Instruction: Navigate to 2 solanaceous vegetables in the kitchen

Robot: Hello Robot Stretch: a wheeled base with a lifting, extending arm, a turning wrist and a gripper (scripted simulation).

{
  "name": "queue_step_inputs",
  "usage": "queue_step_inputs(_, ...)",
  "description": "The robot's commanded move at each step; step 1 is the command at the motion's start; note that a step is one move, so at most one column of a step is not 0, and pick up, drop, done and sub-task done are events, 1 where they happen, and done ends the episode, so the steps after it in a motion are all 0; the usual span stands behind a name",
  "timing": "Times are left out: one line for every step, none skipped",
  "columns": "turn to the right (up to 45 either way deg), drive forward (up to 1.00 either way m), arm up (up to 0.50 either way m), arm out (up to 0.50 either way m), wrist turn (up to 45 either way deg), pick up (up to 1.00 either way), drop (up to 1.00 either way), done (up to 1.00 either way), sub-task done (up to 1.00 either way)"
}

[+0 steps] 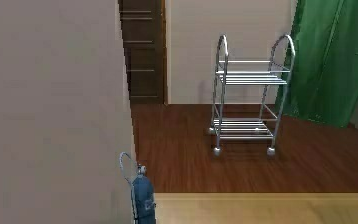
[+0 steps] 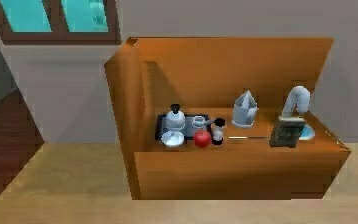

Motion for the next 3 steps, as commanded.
queue_step_inputs(45.0,0.00,0.00,0.00,0.0,0.00,0.00,0.00,0.00)
queue_step_inputs(42.0,0.00,0.00,0.00,0.0,0.00,0.00,0.00,0.00)
queue_step_inputs(0.0,0.30,0.00,0.00,0.0,0.00,0.00,0.00,0.00)
